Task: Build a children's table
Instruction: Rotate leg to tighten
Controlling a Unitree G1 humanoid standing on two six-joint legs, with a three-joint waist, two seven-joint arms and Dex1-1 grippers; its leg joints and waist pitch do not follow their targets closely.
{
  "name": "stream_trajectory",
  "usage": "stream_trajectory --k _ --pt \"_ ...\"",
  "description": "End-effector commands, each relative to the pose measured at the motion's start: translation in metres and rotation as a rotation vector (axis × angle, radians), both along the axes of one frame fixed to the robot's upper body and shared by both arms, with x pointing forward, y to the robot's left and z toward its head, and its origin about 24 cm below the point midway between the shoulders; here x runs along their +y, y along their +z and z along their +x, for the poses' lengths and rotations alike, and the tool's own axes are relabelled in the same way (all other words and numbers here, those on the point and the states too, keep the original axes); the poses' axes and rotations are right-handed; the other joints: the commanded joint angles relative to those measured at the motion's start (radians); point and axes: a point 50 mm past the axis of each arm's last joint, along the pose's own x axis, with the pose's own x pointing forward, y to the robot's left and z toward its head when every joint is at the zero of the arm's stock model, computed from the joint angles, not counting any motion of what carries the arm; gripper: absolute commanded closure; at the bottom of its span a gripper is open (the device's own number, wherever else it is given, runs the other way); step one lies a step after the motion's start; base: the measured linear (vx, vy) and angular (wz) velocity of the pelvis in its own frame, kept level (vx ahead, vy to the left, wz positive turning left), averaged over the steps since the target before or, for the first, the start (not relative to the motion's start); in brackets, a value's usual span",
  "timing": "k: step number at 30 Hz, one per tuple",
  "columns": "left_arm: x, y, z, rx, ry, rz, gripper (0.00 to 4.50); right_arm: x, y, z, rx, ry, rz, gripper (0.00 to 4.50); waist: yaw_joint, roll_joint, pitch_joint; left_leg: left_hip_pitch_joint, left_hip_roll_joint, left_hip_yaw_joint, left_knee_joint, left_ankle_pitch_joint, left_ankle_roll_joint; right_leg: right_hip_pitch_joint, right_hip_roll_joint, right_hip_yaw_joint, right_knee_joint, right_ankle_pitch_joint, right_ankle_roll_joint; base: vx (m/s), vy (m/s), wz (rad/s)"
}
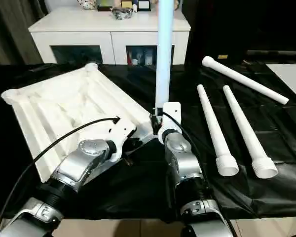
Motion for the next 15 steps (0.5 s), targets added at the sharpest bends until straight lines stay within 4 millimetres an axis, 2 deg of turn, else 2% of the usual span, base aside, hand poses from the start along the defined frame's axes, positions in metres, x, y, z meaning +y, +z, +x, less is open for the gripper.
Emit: stream_trajectory --k 1,2,4,6,7,8,10,11,13,14,15 --pt "0.011 0.001 0.000 -0.012 -0.005 0.024 4.50 0.011 -0.001 -0.006 0.015 0.116 0.023 1.06 0.004 -0.006 -0.052 0.001 0.043 -0.024 -0.085 -0.301 0.002 0.033 -0.055 0.041 -0.085 -0.201 -0.172 0.000 0.000 0.00" --pt "0.013 0.001 -0.001 -0.007 -0.015 0.022 4.50 0.009 0.000 -0.006 0.010 0.134 0.017 0.92 0.003 -0.005 -0.053 -0.001 0.045 -0.023 -0.083 -0.276 0.011 0.034 -0.055 0.041 -0.081 -0.167 -0.182 0.000 0.000 0.00" --pt "0.020 0.000 -0.009 0.016 -0.091 0.009 4.50 0.000 0.004 -0.011 -0.006 0.249 -0.034 0.84 0.004 -0.001 -0.057 -0.005 0.046 -0.019 -0.075 -0.181 0.044 0.037 -0.051 0.037 -0.068 -0.032 -0.223 0.000 0.000 0.00" --pt "0.022 0.000 -0.013 0.018 -0.149 -0.005 4.50 -0.004 0.005 -0.014 -0.008 0.317 -0.059 0.84 0.007 -0.003 -0.060 -0.006 0.045 -0.019 -0.067 -0.123 0.073 0.042 -0.050 0.034 -0.060 0.054 -0.246 0.000 0.000 0.00" --pt "0.025 0.000 -0.016 0.028 -0.172 -0.013 4.50 -0.008 0.005 -0.017 -0.009 0.357 -0.077 0.84 0.009 -0.003 -0.060 -0.005 0.046 -0.015 -0.063 -0.115 0.086 0.040 -0.050 0.035 -0.057 0.079 -0.258 0.000 0.000 0.00" --pt "0.027 0.000 -0.019 0.027 -0.210 -0.022 4.50 -0.012 0.006 -0.020 -0.009 0.401 -0.089 0.84 0.008 -0.003 -0.058 -0.006 0.046 -0.015 -0.064 -0.118 0.093 0.039 -0.050 0.036 -0.058 0.077 -0.262 0.000 0.000 0.00" --pt "0.032 0.002 -0.028 0.044 -0.302 -0.050 4.50 -0.022 0.009 -0.027 -0.012 0.506 -0.118 0.84 0.011 0.001 -0.057 0.000 0.051 -0.014 -0.067 -0.148 0.094 0.036 -0.050 0.037 -0.058 0.045 -0.268 0.000 0.000 0.00" --pt "0.035 0.004 -0.034 0.048 -0.358 -0.056 4.50 -0.026 0.010 -0.031 -0.011 0.575 -0.134 0.84 0.013 -0.001 -0.056 0.001 0.052 -0.015 -0.068 -0.159 0.090 0.038 -0.049 0.036 -0.060 0.035 -0.268 0.000 0.000 0.00" --pt "0.040 0.005 -0.042 0.073 -0.427 -0.054 4.50 -0.032 0.013 -0.040 -0.011 0.684 -0.161 0.84 0.023 0.002 -0.054 0.005 0.057 -0.013 -0.070 -0.176 0.089 0.036 -0.049 0.038 -0.060 0.017 -0.263 0.000 0.000 0.00" --pt "0.044 0.006 -0.046 0.082 -0.464 -0.048 4.50 -0.035 0.014 -0.045 -0.003 0.747 -0.170 0.84 0.024 0.003 -0.052 0.008 0.057 -0.011 -0.071 -0.184 0.087 0.031 -0.049 0.039 -0.061 0.007 -0.267 0.000 0.000 0.00" --pt "0.047 0.007 -0.048 0.090 -0.484 -0.043 4.50 -0.038 0.015 -0.049 0.006 0.793 -0.178 0.84 0.030 0.002 -0.052 0.011 0.057 -0.010 -0.071 -0.195 0.082 0.030 -0.047 0.040 -0.062 -0.005 -0.266 0.000 0.000 0.00"
